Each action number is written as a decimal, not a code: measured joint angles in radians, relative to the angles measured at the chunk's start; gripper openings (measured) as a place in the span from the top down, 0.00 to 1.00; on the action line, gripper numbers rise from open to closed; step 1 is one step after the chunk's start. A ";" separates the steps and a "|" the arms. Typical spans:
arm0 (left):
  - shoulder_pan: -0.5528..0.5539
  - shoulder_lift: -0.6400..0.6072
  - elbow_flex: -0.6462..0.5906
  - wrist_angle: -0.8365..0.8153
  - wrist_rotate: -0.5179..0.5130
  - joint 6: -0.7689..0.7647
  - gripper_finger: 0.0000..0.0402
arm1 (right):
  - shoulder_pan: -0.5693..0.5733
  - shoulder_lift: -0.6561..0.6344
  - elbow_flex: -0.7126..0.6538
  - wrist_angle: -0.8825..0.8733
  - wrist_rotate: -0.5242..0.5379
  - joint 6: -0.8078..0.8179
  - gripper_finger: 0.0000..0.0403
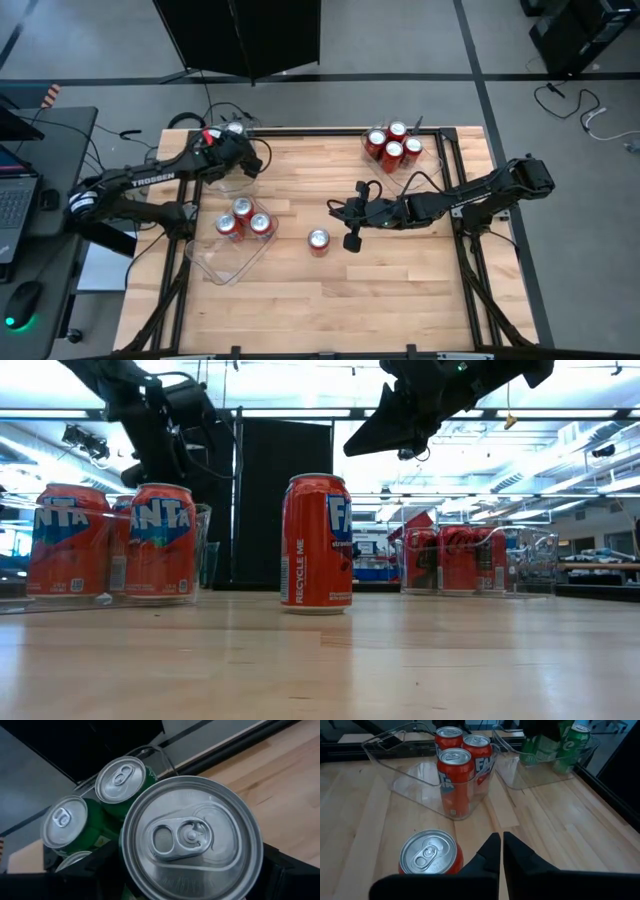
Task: Sort soda cans
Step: Put the green soda can into the top left transparent bin
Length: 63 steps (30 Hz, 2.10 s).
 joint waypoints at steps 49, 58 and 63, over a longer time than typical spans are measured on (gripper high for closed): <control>0.124 0.008 -0.089 0.259 0.154 0.111 0.16 | -0.001 0.000 0.000 0.015 0.000 0.000 0.95; 0.124 0.008 -0.095 0.194 0.130 0.105 0.16 | -0.001 0.000 0.000 0.018 0.000 0.003 0.83; 0.123 0.005 -0.169 0.275 0.074 0.080 0.16 | -0.001 0.000 0.000 0.031 0.000 0.003 0.78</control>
